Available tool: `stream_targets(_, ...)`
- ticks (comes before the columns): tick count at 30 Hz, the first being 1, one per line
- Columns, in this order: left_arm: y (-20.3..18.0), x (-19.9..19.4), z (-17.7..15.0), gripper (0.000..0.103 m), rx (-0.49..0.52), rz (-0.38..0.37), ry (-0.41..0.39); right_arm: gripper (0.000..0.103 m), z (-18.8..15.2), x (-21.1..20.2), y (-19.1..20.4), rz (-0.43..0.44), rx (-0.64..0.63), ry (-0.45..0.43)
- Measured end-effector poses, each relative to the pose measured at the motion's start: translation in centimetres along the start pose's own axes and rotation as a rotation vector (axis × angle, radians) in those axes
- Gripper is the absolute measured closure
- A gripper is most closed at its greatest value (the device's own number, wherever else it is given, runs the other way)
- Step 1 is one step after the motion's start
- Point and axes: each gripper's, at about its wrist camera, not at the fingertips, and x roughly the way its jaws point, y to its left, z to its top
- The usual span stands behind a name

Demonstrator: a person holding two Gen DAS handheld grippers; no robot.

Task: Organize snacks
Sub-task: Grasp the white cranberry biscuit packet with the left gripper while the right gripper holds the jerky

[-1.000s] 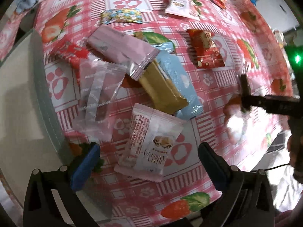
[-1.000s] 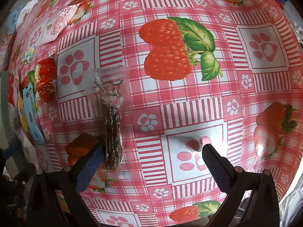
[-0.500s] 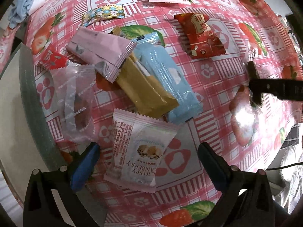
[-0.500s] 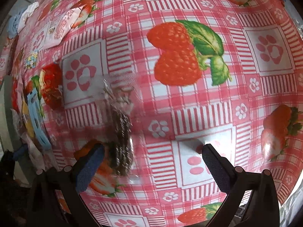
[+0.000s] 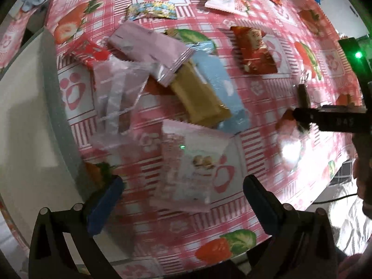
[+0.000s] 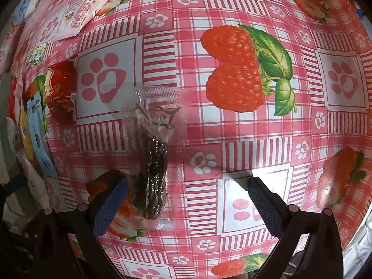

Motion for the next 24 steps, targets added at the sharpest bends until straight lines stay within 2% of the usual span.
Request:
stream_targets(6,-1.3,2.5,1.1,0.000,0.080,0.071,0.036,0.000,0.3,0.1,-1.0,-0.001,-0.003,-0.013)
stream_targets(9,-2.8,3.2,1.6,0.000,0.097,0.119,0.027,0.000,0.2,-0.1,-1.0,0.000,-0.004,-0.015)
stream_targets(16,-5.0,3.8,3.1,0.000,0.083,0.136,0.023,0.000,0.2,-0.4,-0.7,0.001,-0.004,-0.007)
stream_targets(24,-5.5,4.6,3.3,0.000,0.084,0.134,0.033,0.000,0.9,-0.2,-1.0,-0.001,-0.004,0.032)
